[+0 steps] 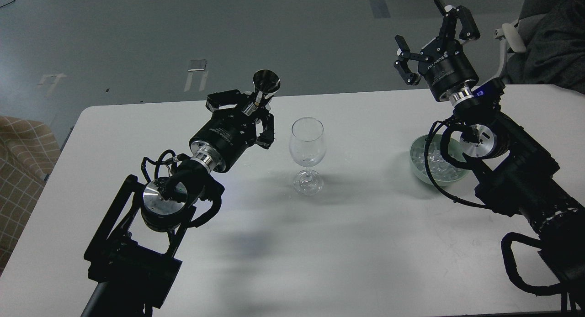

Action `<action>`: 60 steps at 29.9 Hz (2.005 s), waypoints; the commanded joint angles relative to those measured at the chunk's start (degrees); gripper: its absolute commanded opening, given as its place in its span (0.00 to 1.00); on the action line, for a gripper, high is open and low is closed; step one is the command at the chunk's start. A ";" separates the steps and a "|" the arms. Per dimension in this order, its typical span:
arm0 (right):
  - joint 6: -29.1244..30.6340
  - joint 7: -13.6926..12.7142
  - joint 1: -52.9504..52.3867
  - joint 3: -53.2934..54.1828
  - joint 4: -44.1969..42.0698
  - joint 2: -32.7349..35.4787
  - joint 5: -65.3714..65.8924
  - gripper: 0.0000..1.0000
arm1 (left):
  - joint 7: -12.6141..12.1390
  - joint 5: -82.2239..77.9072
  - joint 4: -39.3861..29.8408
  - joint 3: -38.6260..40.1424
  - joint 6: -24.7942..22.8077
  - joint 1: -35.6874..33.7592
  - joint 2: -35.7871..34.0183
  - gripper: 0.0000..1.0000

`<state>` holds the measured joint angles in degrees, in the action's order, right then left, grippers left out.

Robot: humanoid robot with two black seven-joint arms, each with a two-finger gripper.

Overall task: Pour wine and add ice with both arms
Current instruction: 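Tilt the jigger over the wine glass rim with the left gripper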

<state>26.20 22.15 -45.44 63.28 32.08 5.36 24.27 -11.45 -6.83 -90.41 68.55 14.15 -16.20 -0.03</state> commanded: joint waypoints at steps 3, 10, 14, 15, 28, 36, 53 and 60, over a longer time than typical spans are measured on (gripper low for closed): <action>0.00 0.00 0.18 0.00 0.00 0.00 -0.01 1.00 | 0.29 -0.89 -0.03 -0.96 0.17 0.38 0.03 0.00; 0.00 0.00 0.53 -0.09 0.00 0.00 -0.01 1.00 | 0.20 -4.15 -0.03 -1.14 0.09 1.09 0.03 0.00; 0.00 0.00 0.53 0.00 0.00 0.00 -0.01 1.00 | 0.29 -7.21 -0.03 -3.50 -0.09 1.00 0.03 0.00; 0.00 0.00 0.53 0.00 0.08 0.00 -0.01 1.00 | 0.20 -9.06 -0.03 -3.95 -0.44 1.17 0.03 0.00; 0.00 0.00 0.61 0.00 0.08 0.08 -0.01 1.00 | 0.55 -13.64 -0.03 -4.92 -0.53 1.17 0.03 0.00; 0.00 0.09 0.61 0.00 0.08 0.26 -0.01 1.00 | 0.55 -16.98 -0.03 -5.36 -0.44 1.00 0.03 0.00; 0.00 0.09 0.61 0.00 0.00 0.26 -0.01 1.00 | 0.55 -27.00 -0.03 -7.29 0.00 1.26 0.03 0.00; 0.00 0.09 0.61 0.00 0.00 0.26 -0.01 1.00 | 0.55 -29.90 0.14 -7.29 1.66 1.09 0.03 0.00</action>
<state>26.21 22.23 -44.82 63.28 32.10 5.63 24.25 -10.89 -35.12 -90.36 61.26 15.01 -15.01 0.00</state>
